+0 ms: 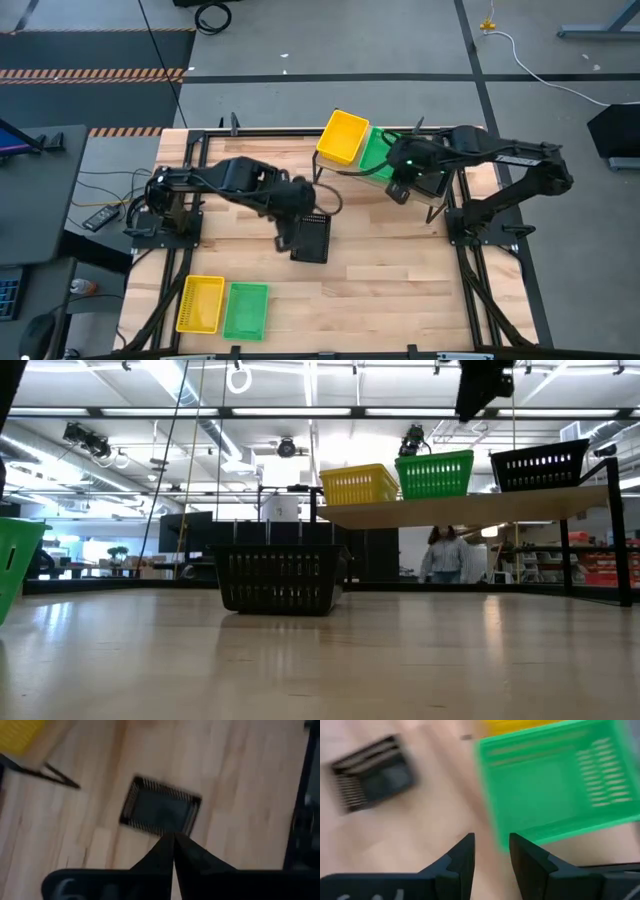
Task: Stack baskets on shelf by color
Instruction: Stack the black bin on the black bin
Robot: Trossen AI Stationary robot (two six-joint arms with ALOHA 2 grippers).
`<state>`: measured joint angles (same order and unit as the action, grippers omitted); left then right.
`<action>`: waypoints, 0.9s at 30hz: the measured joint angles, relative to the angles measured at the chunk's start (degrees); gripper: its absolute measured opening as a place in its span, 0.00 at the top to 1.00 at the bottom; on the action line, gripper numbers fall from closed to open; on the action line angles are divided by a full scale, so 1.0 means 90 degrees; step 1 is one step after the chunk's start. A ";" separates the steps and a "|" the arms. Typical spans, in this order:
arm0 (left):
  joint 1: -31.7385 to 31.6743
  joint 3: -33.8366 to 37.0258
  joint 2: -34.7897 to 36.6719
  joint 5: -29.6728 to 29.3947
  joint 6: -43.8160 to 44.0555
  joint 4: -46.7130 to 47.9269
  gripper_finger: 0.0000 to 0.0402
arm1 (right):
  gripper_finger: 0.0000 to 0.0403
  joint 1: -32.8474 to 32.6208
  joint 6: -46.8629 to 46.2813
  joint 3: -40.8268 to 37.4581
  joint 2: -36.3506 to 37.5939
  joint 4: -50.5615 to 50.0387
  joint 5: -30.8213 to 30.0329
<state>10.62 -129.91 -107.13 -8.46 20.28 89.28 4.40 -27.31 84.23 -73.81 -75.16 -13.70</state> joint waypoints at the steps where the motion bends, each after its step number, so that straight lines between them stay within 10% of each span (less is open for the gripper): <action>1: 0.0069 0.0000 0.0002 0.0048 -0.0022 0.0126 0.95 | 0.68 -0.0040 -0.0016 0.0000 0.0092 0.0032 0.0267; 19: 0.1700 0.0002 -0.0074 0.0603 0.1679 0.0082 0.60 | 0.69 -0.2708 -0.0995 -0.0120 0.0559 0.0690 0.0536; 27: 0.2660 0.0002 -0.0223 0.0480 0.3201 0.0080 0.53 | 0.59 -0.3410 -0.0424 -0.0734 -0.0071 0.2873 0.0108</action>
<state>34.56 -129.88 -109.14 -4.14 49.09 90.00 -26.28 -31.12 77.62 -74.45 -49.31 -12.73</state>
